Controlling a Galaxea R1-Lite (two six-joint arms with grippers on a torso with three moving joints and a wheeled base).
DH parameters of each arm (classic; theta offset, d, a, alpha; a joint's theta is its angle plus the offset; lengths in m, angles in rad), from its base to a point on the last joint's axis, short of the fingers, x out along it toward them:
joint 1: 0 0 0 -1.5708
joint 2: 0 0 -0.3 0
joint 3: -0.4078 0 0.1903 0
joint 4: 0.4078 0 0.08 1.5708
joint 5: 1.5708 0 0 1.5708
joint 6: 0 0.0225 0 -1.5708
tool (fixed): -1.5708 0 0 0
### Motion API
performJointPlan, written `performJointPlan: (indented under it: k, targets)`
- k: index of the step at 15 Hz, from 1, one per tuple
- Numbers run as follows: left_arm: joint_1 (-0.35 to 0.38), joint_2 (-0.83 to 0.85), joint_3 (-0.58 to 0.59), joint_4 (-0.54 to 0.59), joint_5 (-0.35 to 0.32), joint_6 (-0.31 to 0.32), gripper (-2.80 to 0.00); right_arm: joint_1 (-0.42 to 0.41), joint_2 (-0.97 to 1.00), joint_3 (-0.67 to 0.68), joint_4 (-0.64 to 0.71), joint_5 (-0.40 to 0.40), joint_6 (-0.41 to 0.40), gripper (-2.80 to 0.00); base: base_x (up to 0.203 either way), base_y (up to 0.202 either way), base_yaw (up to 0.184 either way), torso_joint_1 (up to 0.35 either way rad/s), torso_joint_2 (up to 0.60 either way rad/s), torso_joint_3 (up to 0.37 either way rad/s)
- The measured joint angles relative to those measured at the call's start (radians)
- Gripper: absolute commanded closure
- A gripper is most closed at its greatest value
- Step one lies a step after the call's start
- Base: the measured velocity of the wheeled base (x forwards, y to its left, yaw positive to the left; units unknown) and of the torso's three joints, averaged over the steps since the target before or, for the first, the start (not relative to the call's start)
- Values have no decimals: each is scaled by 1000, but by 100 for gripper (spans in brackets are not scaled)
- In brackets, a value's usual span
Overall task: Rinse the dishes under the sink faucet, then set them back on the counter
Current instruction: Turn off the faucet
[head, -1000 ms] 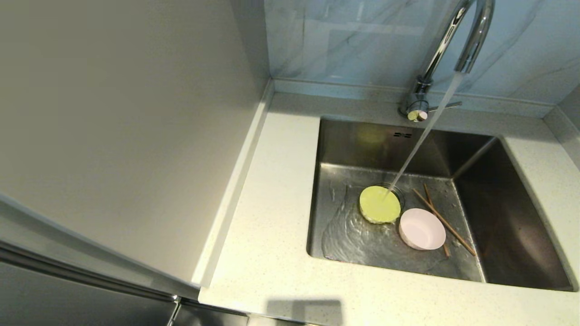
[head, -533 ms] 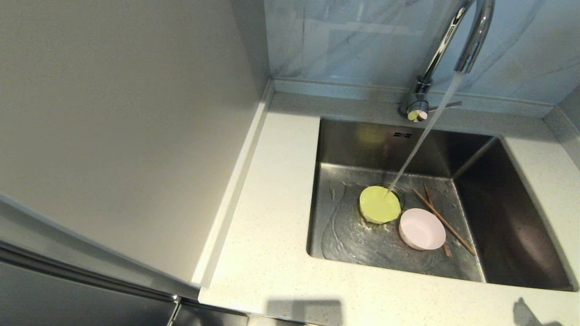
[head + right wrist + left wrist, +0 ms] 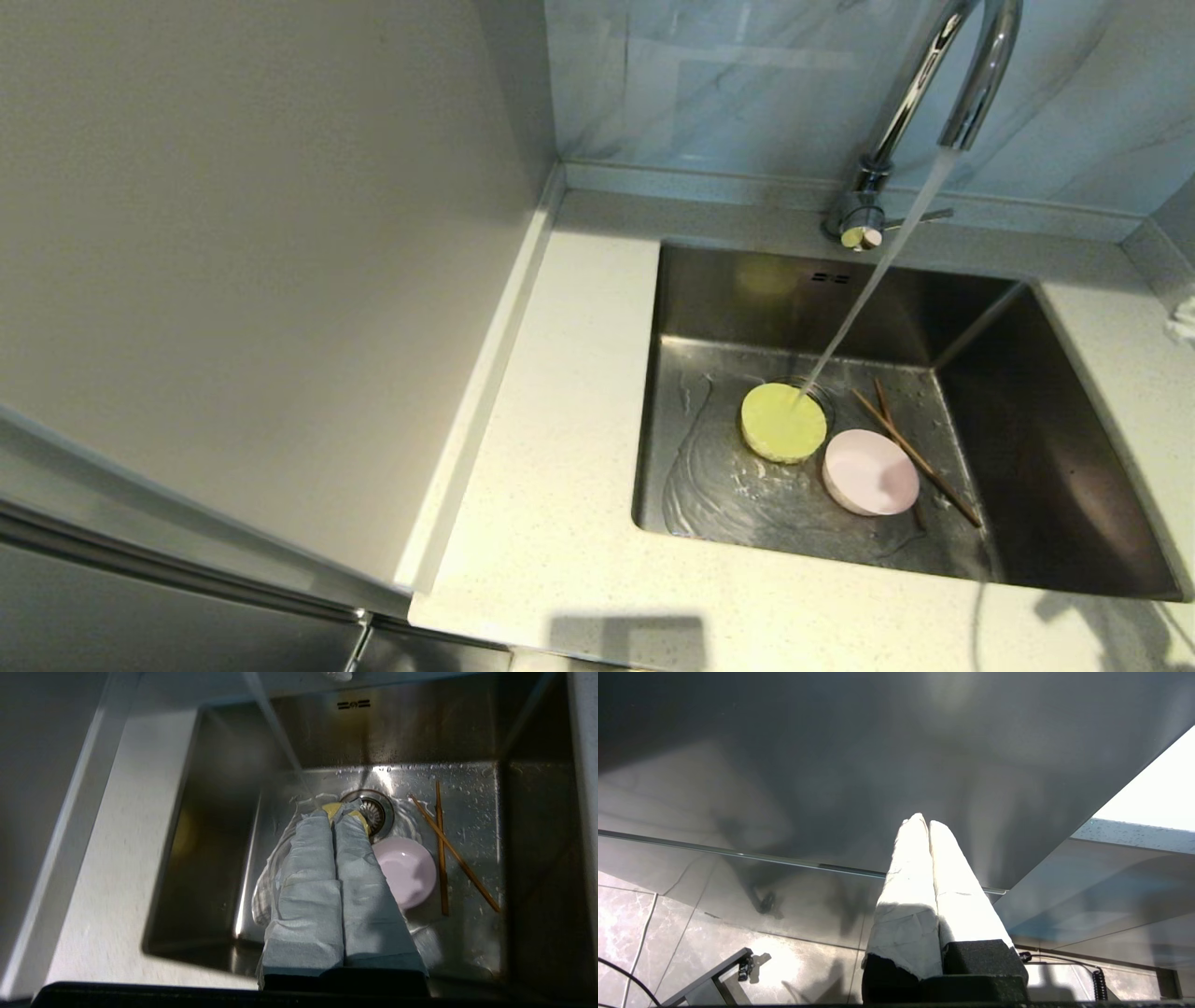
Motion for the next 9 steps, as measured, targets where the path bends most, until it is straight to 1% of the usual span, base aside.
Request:
performJointPlan:
  k: [2, 4, 7, 9]
  targets:
    - [0, 0, 0, 0, 0, 1, 0, -15, 149, -176, 79, -14, 53, 0, 0, 0, 0, 0, 0, 0]
    - [0, 0, 0, 0, 0, 0, 0, -54, 273, -289, 150, -21, 87, 0, 0, 0, 0, 0, 0, 0]
    - [0, 0, 0, 0, 0, 0, 0, -114, 398, -377, 173, -24, 116, 0, 0, 0, 0, 0, 0, 0]
    - [0, 0, 0, 0, 0, 1, 0, -126, 465, -450, 177, -24, 170, 0, 0, 0, 0, 0, 0, 0]
